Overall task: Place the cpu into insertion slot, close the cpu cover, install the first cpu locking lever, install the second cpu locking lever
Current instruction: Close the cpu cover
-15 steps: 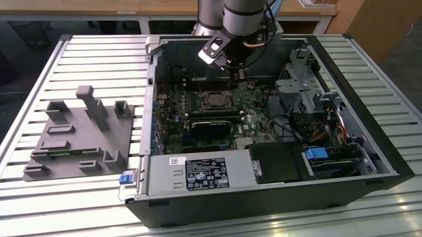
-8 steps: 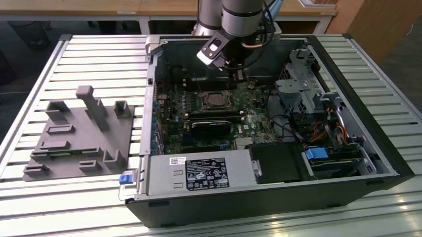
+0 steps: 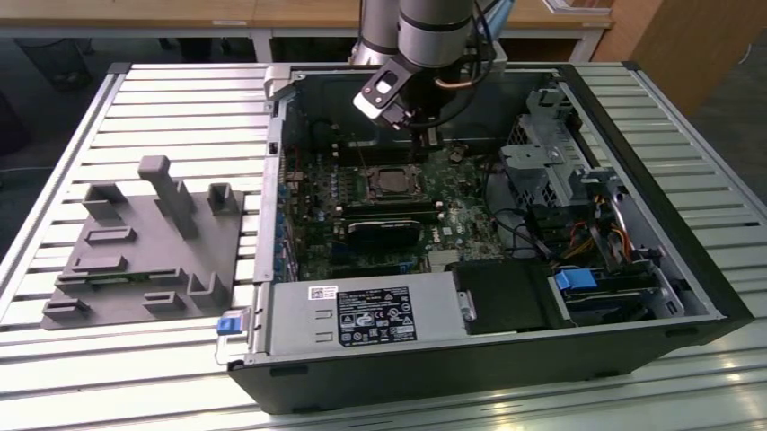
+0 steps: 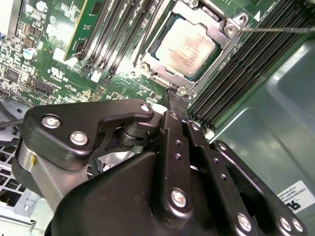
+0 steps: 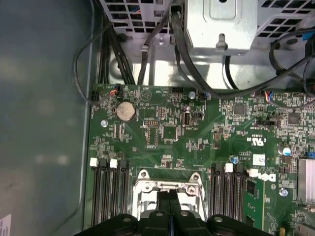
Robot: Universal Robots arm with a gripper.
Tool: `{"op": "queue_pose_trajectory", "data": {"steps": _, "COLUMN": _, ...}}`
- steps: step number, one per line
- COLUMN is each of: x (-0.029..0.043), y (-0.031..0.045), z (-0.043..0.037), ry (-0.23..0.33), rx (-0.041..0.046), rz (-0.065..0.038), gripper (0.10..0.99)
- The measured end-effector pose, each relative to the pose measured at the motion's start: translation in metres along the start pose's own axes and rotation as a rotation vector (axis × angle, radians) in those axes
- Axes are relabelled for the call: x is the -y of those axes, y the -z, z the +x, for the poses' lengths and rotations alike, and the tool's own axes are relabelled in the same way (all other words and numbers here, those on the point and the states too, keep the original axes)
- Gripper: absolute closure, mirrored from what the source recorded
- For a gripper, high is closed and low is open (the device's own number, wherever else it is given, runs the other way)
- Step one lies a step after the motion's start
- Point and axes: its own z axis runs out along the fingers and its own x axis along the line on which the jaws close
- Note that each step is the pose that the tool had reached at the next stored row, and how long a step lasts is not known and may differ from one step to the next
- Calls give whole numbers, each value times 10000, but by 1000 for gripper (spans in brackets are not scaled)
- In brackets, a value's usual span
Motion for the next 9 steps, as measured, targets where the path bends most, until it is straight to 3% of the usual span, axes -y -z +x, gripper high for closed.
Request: {"op": "queue_pose_trajectory", "data": {"steps": 9, "x": 87, "y": 3, "z": 3, "ry": 0, "rx": 0, "rz": 0, "gripper": 965}}
